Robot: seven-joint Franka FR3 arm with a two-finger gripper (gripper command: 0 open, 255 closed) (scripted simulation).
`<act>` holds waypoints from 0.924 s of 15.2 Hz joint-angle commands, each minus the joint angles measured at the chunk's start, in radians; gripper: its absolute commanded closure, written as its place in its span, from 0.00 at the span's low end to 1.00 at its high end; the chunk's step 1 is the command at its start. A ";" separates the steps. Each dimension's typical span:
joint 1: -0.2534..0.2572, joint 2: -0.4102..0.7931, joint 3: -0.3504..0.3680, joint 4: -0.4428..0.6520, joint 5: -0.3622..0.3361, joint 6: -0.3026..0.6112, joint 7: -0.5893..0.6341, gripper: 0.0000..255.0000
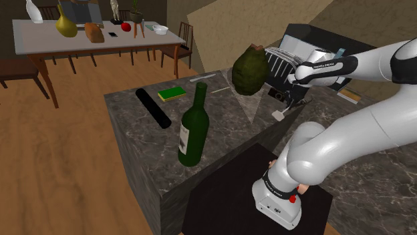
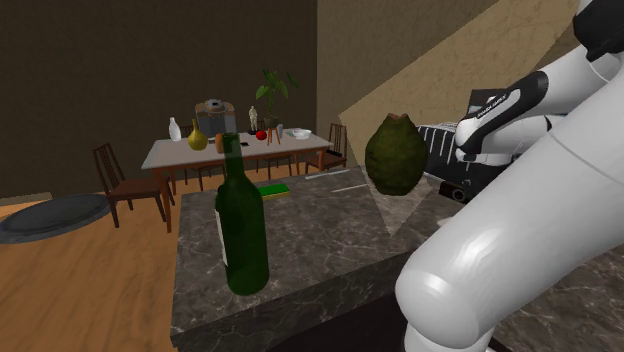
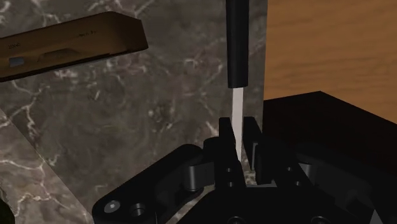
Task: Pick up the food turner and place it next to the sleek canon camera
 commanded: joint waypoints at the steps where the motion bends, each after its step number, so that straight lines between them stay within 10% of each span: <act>1: 0.010 0.005 -0.013 -0.001 0.000 0.009 -0.001 1.00; 6: 0.010 0.005 -0.013 -0.001 0.000 0.009 -0.001 1.00; 7: 0.010 0.005 -0.013 -0.001 0.000 0.009 -0.001 0.00; 14: -0.055 -0.031 0.081 0.023 0.007 -0.068 0.000 0.00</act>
